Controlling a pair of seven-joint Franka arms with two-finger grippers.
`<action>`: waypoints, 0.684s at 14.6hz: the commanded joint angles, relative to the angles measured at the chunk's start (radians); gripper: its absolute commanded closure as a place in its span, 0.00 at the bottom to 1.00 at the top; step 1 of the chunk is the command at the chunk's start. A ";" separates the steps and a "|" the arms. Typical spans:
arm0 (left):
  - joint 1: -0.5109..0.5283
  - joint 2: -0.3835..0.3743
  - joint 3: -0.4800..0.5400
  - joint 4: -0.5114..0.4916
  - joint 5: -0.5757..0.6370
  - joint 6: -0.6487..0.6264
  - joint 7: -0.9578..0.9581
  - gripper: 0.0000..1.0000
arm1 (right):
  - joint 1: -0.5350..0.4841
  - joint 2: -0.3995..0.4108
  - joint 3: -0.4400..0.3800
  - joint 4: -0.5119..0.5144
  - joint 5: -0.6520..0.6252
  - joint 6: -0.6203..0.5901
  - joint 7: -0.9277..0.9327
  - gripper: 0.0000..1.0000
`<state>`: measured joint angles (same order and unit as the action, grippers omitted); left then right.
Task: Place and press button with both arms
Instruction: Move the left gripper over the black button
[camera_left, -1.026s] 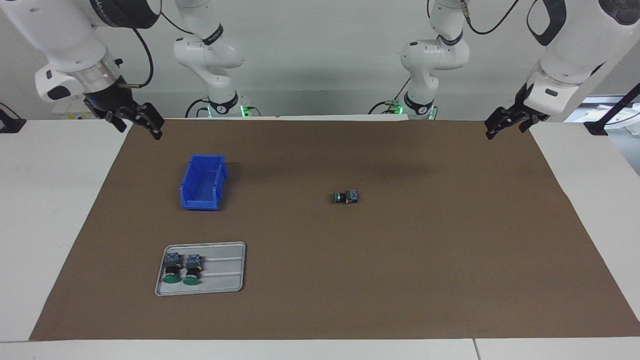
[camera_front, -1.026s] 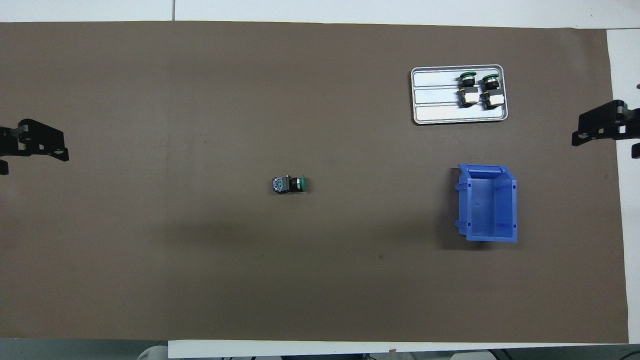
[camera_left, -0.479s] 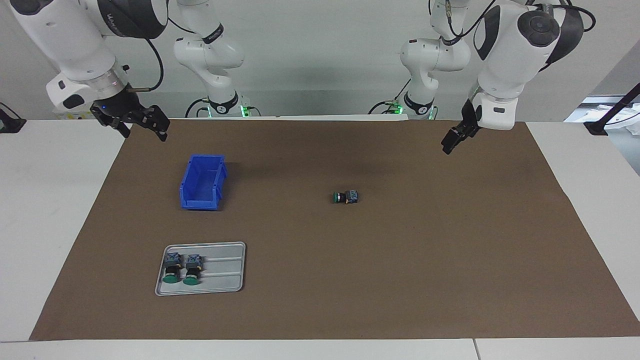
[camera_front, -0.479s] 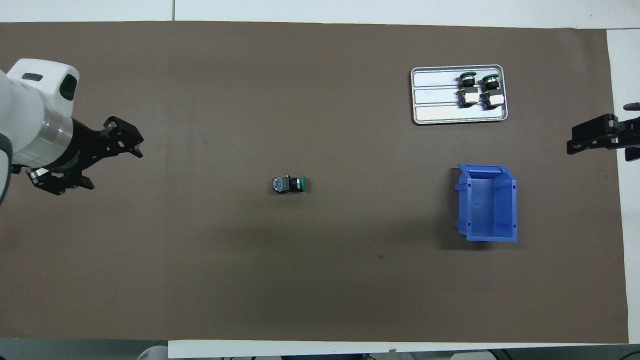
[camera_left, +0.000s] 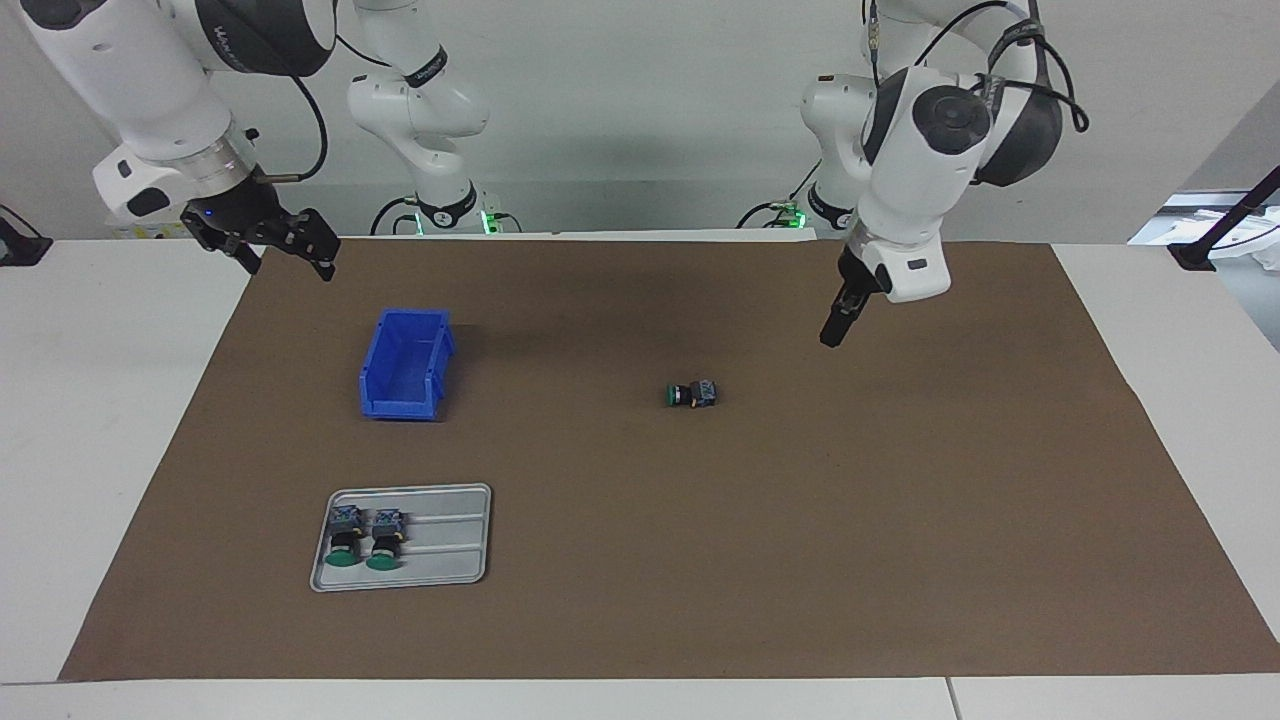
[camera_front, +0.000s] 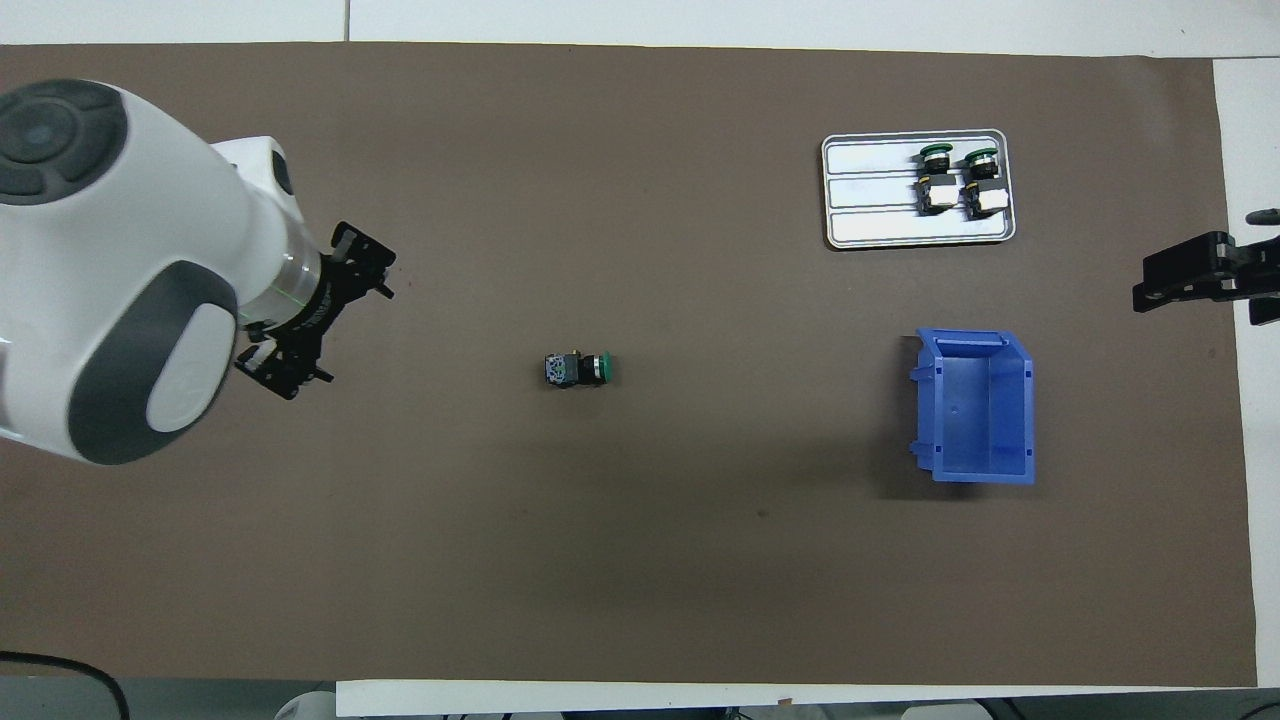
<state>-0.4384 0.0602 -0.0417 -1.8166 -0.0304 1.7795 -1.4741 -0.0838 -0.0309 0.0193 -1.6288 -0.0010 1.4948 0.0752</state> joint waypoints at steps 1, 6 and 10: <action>-0.055 0.058 0.013 -0.006 -0.048 0.058 -0.193 0.00 | -0.011 -0.026 0.005 -0.029 0.001 0.004 -0.022 0.02; -0.131 0.180 0.013 0.008 -0.056 0.196 -0.481 0.01 | -0.010 -0.026 0.005 -0.029 0.001 0.004 -0.022 0.02; -0.197 0.263 0.013 0.011 -0.056 0.254 -0.623 0.01 | -0.010 -0.026 0.007 -0.029 0.001 0.004 -0.022 0.02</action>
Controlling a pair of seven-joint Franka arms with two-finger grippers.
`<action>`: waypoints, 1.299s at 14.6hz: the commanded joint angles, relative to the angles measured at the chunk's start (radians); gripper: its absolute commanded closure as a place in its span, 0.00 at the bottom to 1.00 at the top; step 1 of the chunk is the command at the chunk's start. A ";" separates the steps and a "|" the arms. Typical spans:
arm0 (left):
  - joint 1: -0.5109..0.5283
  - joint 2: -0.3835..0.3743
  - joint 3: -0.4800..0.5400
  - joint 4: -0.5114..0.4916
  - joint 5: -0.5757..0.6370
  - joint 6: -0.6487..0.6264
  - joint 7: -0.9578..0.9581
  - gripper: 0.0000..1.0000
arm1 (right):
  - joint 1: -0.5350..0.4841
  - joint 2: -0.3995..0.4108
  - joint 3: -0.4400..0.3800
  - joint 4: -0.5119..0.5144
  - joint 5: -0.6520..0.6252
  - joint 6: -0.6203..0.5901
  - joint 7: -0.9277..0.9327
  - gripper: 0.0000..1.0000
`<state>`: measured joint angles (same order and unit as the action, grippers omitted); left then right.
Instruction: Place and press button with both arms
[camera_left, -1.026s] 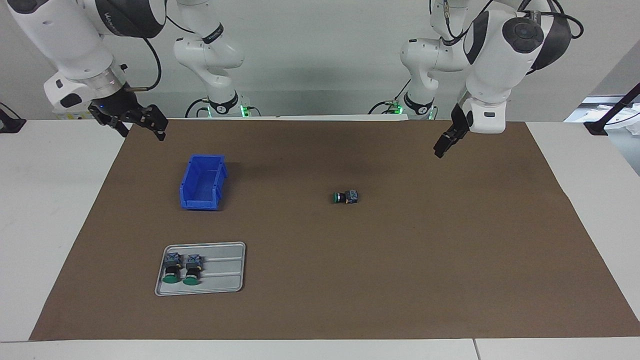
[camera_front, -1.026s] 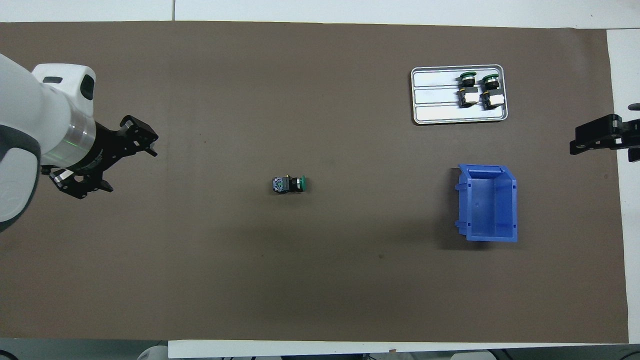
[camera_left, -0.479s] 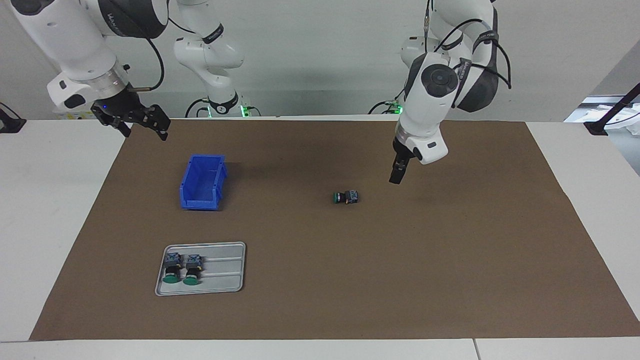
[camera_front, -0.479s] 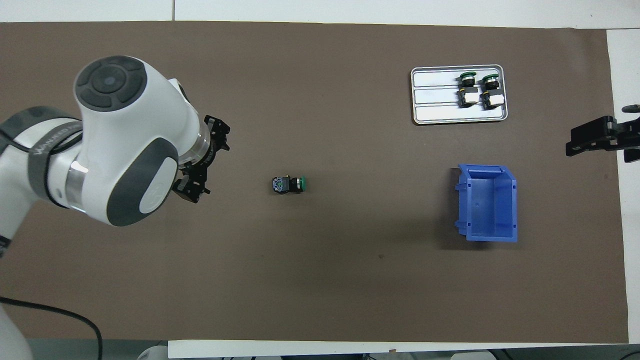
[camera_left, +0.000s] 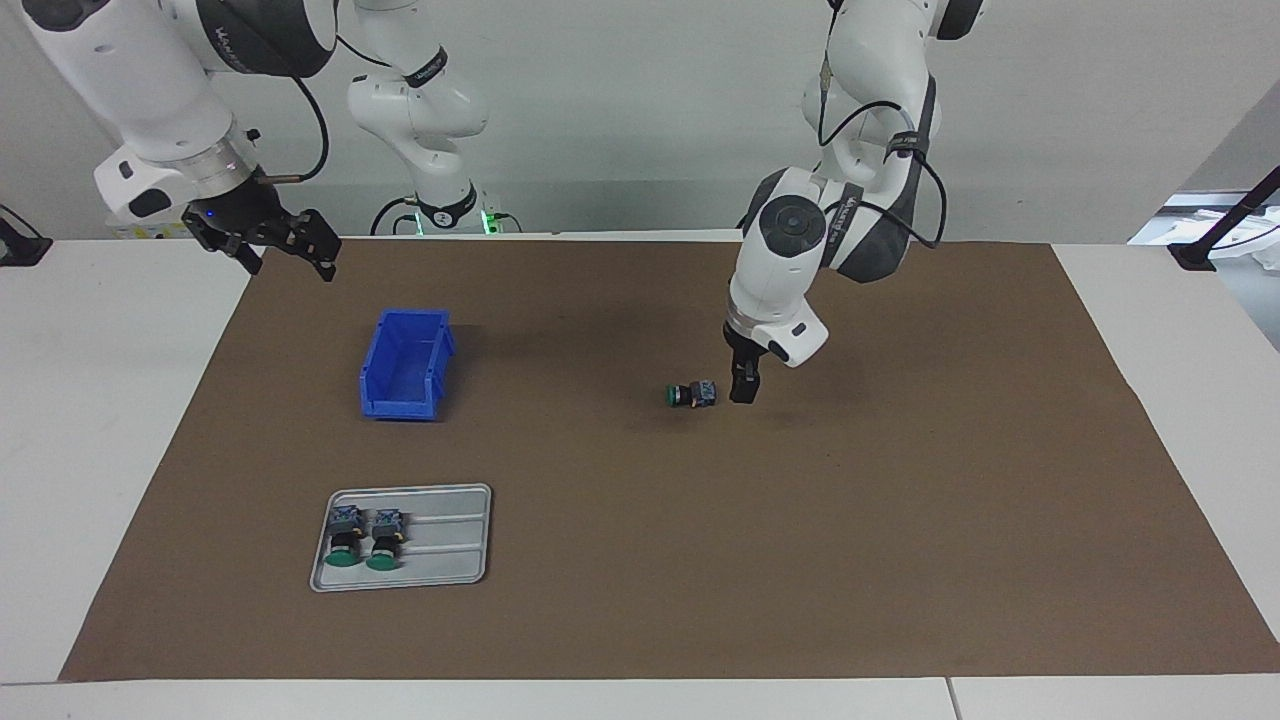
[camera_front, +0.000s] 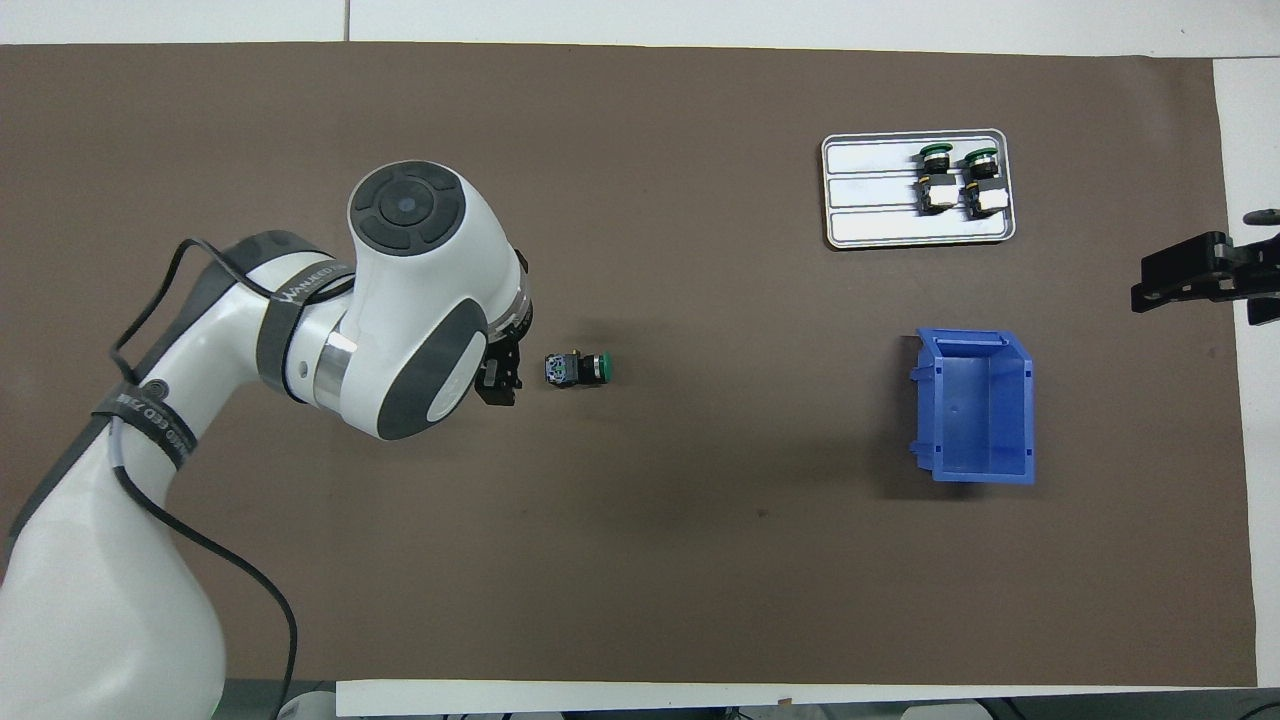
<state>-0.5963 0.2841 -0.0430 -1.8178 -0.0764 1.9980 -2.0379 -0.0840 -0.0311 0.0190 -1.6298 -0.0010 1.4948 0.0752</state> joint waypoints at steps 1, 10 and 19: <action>-0.057 0.044 0.014 0.003 -0.009 0.045 -0.065 0.01 | -0.010 -0.026 0.006 -0.028 0.001 0.004 -0.022 0.02; -0.134 0.109 0.014 -0.031 -0.009 0.179 -0.211 0.01 | -0.010 -0.026 0.005 -0.028 0.001 0.004 -0.022 0.02; -0.137 0.132 0.015 -0.034 -0.008 0.215 -0.226 0.27 | -0.010 -0.026 0.005 -0.028 0.001 0.004 -0.022 0.02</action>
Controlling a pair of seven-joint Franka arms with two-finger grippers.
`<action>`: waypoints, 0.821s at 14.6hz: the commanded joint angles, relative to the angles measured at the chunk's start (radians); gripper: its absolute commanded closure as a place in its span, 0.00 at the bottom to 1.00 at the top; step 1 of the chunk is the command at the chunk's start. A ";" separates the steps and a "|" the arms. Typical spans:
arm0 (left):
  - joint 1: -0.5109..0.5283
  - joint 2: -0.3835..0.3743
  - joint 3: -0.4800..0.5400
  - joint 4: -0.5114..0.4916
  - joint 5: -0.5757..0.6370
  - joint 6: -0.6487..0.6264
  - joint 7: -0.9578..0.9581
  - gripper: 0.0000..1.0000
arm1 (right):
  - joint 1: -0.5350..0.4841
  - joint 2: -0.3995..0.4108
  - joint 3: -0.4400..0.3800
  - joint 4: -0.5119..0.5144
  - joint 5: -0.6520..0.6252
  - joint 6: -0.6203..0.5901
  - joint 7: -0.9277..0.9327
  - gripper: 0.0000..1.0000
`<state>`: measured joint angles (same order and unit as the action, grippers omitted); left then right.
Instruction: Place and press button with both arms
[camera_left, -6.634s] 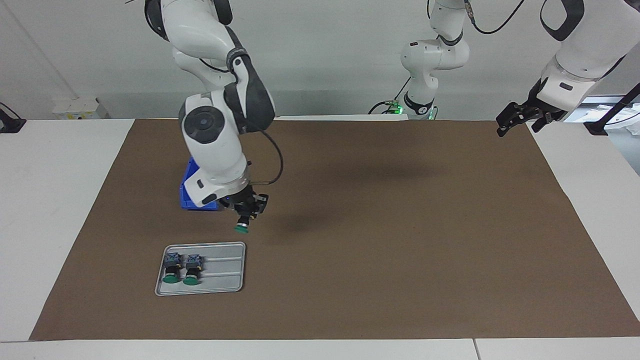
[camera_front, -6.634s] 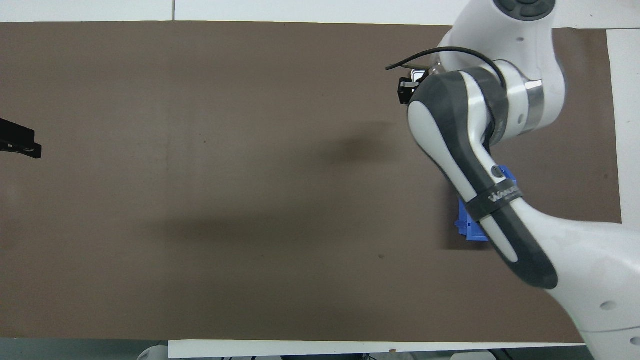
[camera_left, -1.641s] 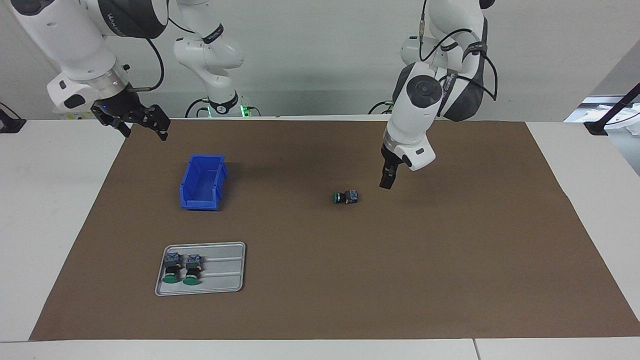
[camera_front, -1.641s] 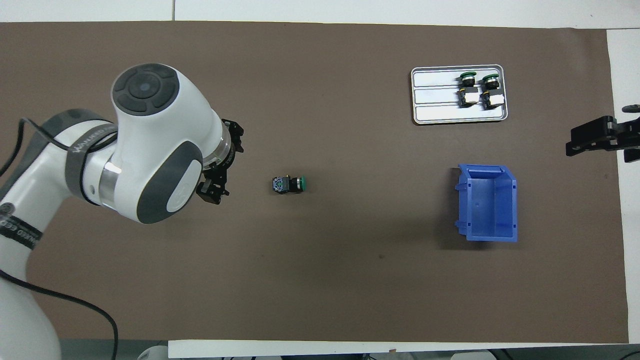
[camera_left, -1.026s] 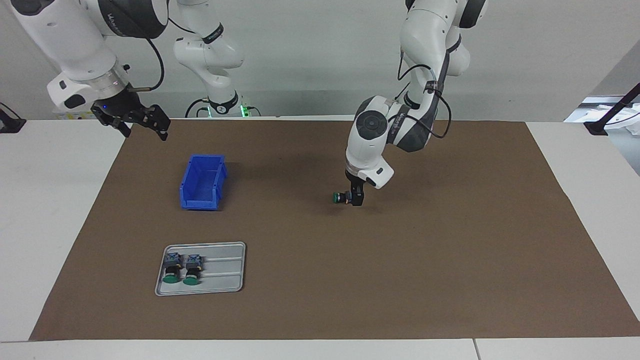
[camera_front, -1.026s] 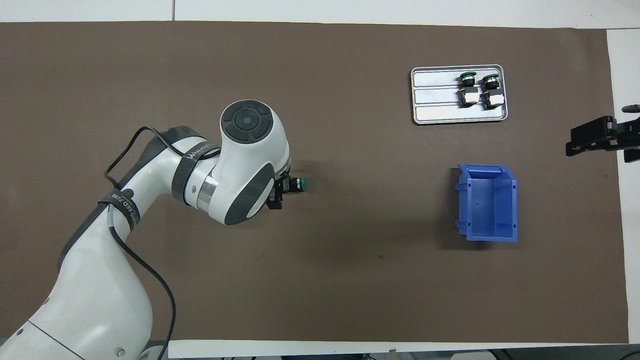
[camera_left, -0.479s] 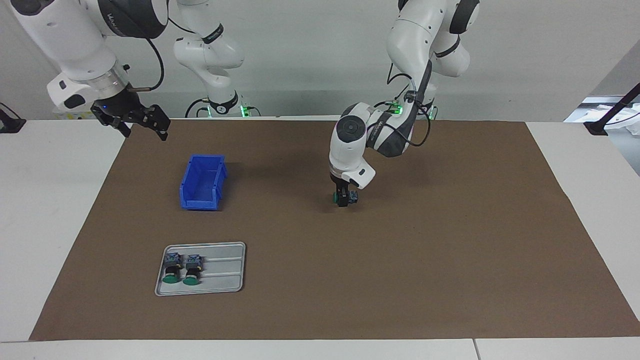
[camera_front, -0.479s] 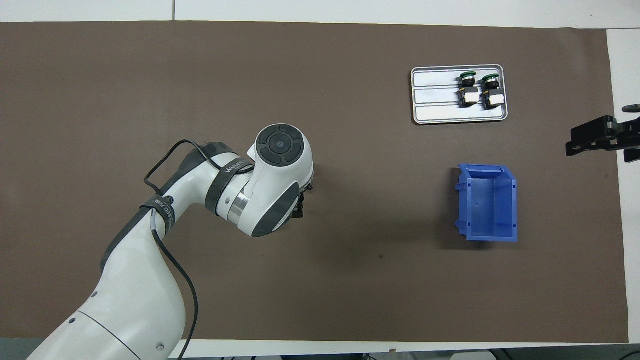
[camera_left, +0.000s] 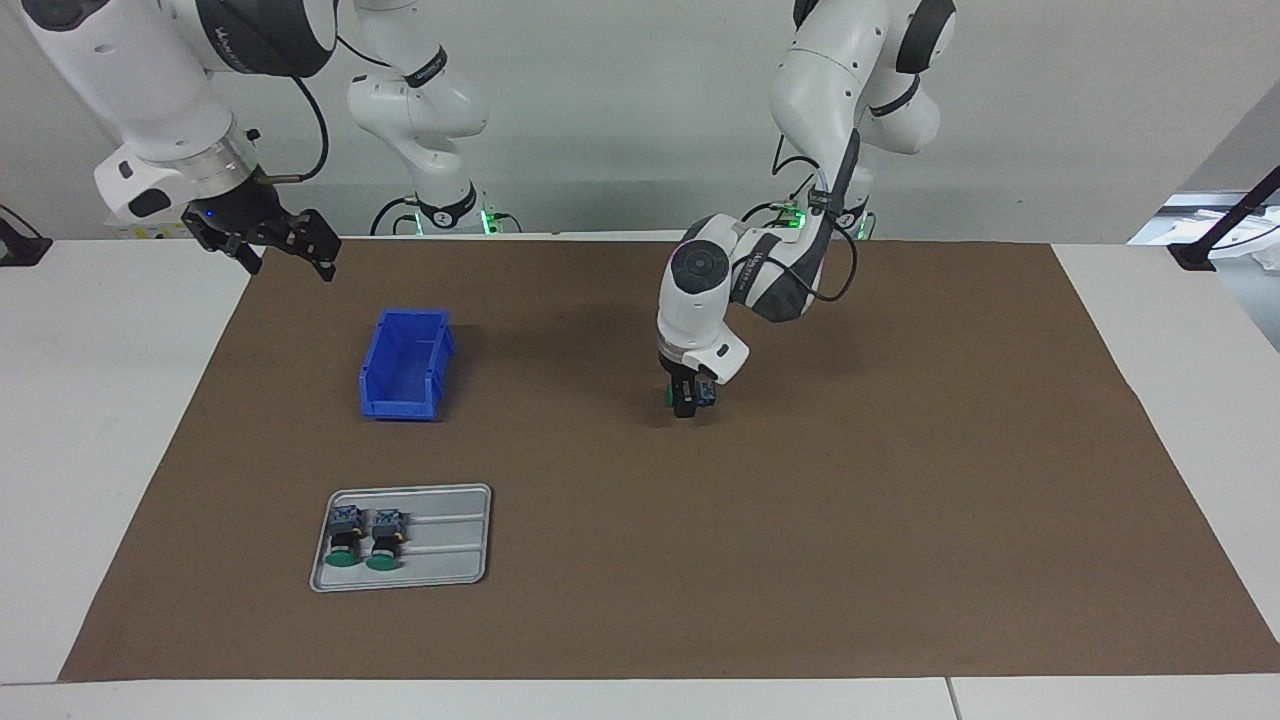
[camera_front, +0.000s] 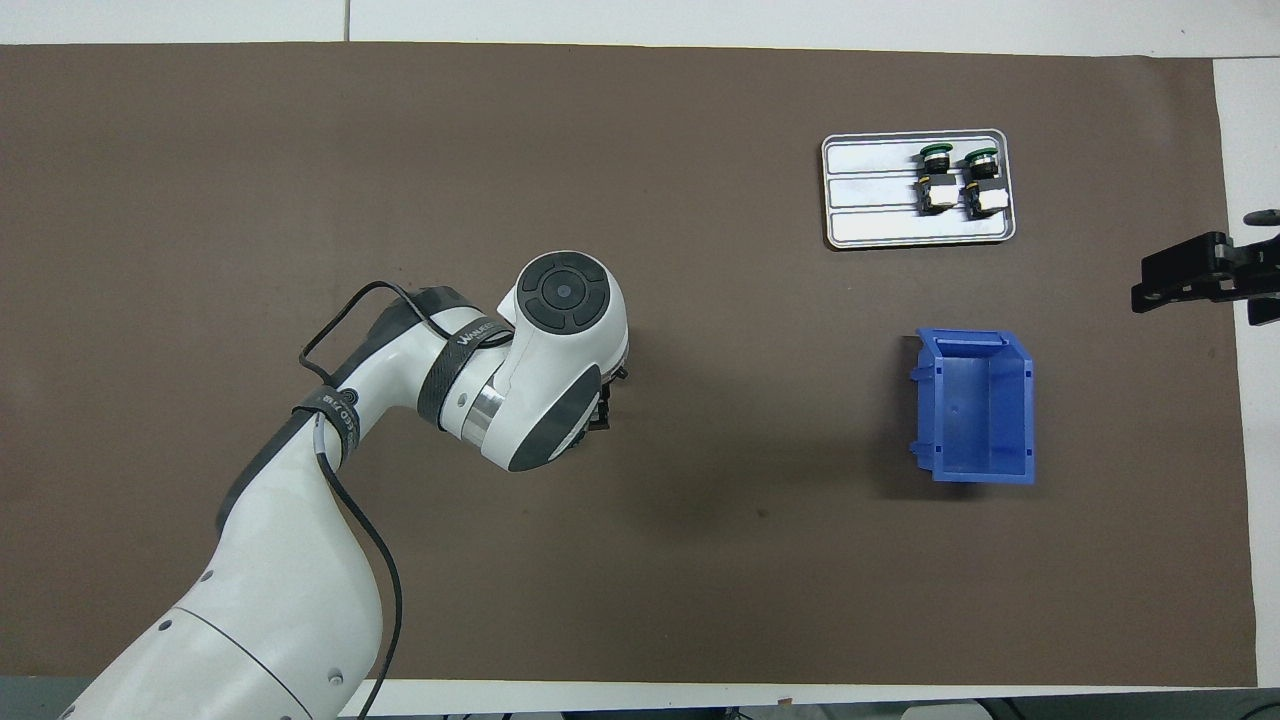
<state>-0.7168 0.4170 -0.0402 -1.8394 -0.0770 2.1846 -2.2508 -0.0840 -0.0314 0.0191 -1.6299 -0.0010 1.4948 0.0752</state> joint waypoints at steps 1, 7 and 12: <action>-0.016 -0.001 0.013 -0.012 -0.007 0.029 -0.012 0.37 | -0.010 -0.025 0.005 -0.028 0.001 0.004 -0.022 0.02; -0.018 -0.001 0.013 -0.003 -0.006 0.023 -0.007 0.69 | -0.010 -0.025 0.005 -0.028 0.001 0.004 -0.022 0.02; -0.010 -0.001 0.013 0.011 0.002 0.006 0.005 0.81 | -0.010 -0.025 0.005 -0.028 0.001 0.004 -0.022 0.02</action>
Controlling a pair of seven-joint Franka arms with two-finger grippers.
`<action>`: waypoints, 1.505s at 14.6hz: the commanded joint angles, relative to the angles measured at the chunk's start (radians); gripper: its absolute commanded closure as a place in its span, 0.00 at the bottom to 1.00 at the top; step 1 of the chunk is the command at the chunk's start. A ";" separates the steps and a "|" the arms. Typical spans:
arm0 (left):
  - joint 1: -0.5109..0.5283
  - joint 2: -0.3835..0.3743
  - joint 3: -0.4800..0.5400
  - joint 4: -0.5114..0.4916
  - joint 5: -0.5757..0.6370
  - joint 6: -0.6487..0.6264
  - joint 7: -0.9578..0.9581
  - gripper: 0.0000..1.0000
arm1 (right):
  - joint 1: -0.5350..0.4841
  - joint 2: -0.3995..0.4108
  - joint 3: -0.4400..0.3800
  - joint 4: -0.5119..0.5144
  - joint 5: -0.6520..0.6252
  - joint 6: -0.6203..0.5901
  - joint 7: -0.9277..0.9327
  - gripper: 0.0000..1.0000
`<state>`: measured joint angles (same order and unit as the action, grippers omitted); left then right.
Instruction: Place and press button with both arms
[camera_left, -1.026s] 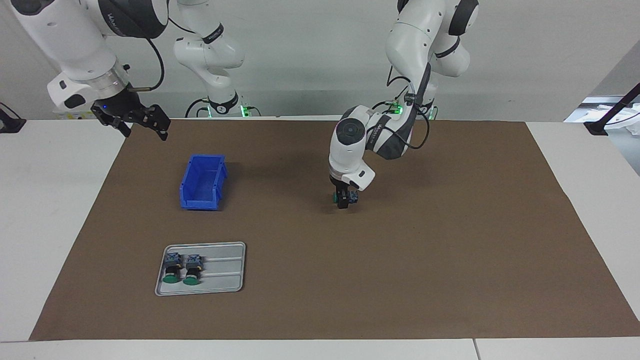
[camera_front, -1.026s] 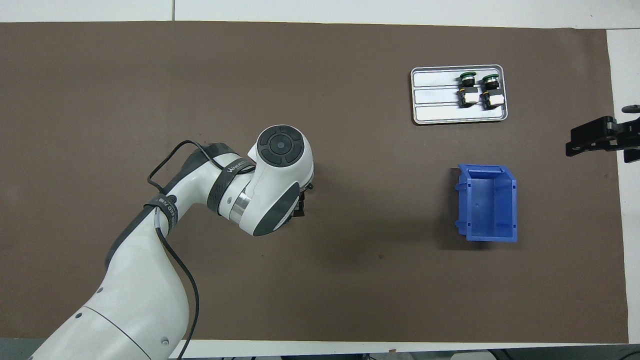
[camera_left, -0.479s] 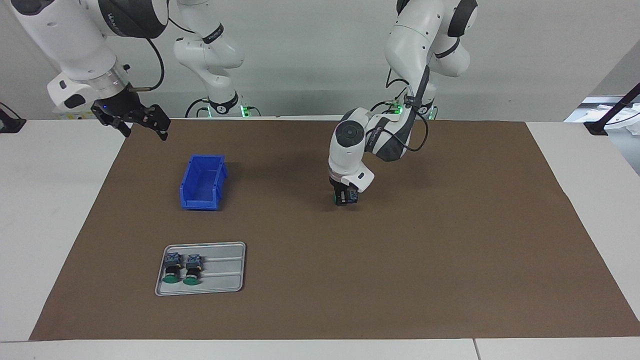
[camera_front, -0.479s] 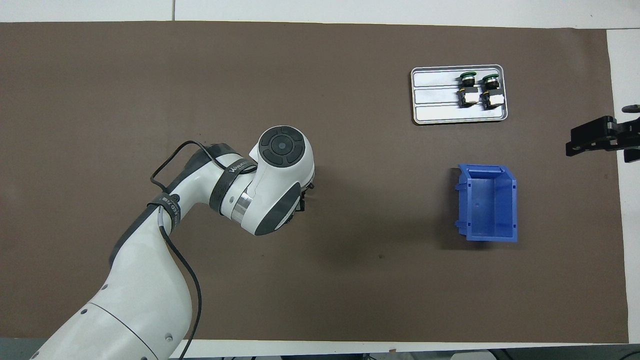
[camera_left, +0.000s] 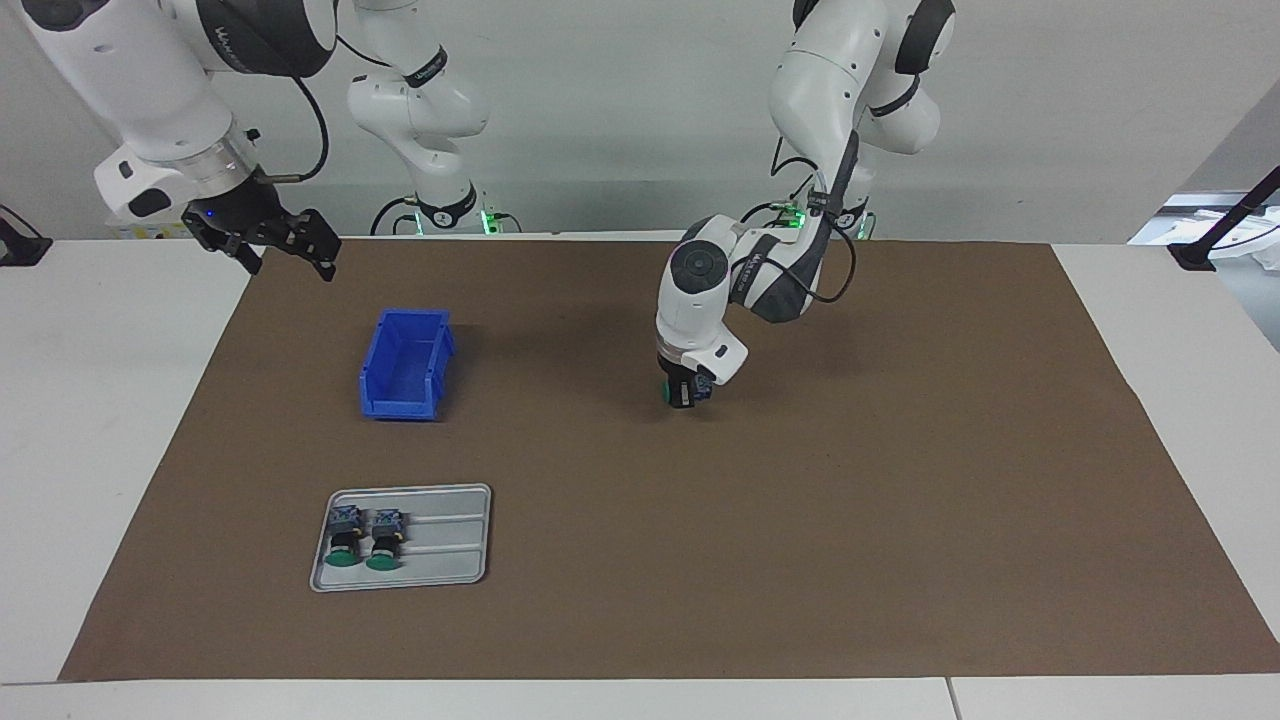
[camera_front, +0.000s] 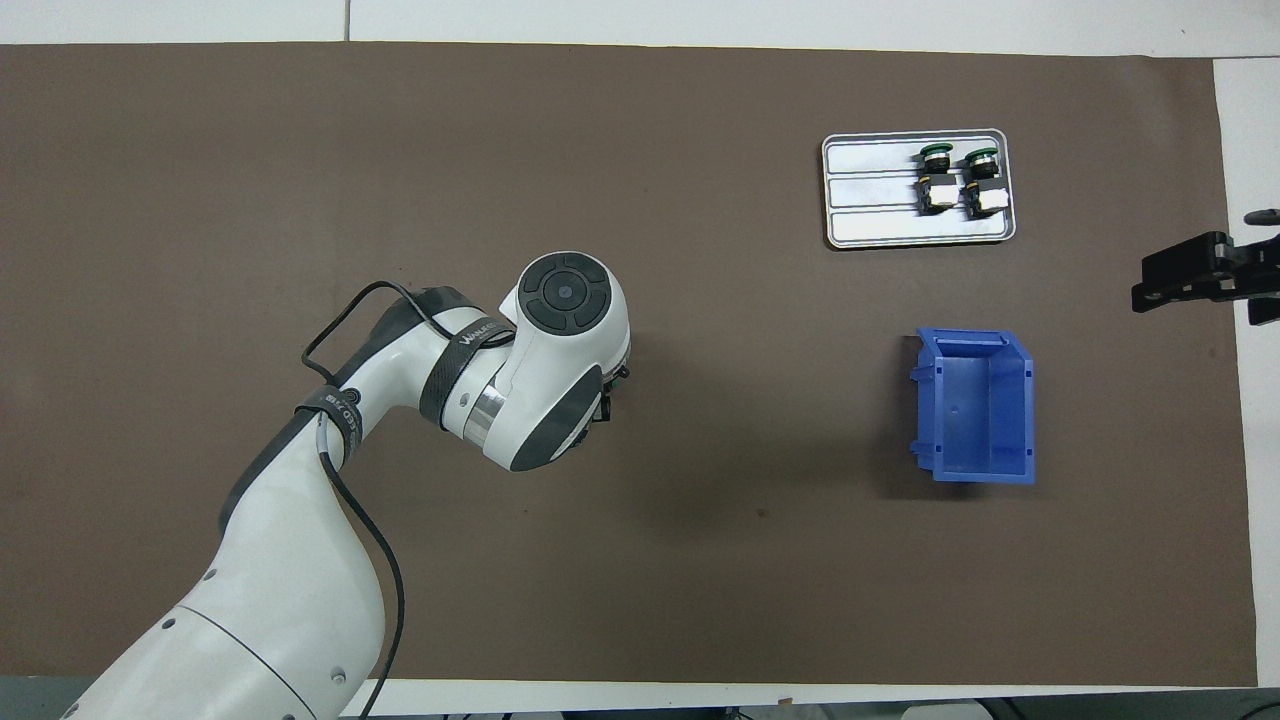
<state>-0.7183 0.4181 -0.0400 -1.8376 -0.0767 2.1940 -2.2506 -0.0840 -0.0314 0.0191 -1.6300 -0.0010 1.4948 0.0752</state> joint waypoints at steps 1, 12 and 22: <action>-0.004 -0.009 0.012 0.011 0.002 -0.010 0.026 0.81 | -0.010 -0.025 0.005 -0.028 0.001 0.004 -0.022 0.02; 0.077 -0.160 0.009 -0.092 -0.099 0.045 0.144 0.81 | -0.010 -0.025 0.005 -0.028 0.001 0.004 -0.022 0.02; 0.164 -0.193 0.009 -0.190 -0.588 0.150 0.671 0.80 | -0.010 -0.025 0.005 -0.028 -0.001 0.004 -0.022 0.02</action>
<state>-0.5759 0.2672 -0.0271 -1.9710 -0.5706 2.3214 -1.6987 -0.0840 -0.0314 0.0191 -1.6300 -0.0010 1.4948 0.0752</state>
